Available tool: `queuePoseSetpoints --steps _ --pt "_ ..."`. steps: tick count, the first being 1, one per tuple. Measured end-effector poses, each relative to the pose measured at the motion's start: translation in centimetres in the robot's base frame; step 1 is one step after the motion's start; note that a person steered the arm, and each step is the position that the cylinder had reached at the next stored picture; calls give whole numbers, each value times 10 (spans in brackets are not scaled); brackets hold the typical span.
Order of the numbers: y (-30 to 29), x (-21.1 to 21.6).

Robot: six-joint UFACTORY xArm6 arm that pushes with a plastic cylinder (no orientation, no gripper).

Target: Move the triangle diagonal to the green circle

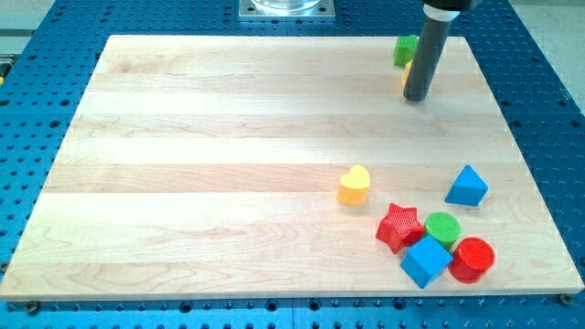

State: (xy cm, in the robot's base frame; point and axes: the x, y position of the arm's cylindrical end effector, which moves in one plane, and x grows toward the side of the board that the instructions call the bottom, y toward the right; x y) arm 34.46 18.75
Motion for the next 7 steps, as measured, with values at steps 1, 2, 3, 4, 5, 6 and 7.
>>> queuePoseSetpoints --steps 1,2,3,4,5,6,7 --pt "86 40" --pt "135 141" --pt "65 224" --pt "27 183" --pt "19 130" --pt "17 70" --pt "25 106"
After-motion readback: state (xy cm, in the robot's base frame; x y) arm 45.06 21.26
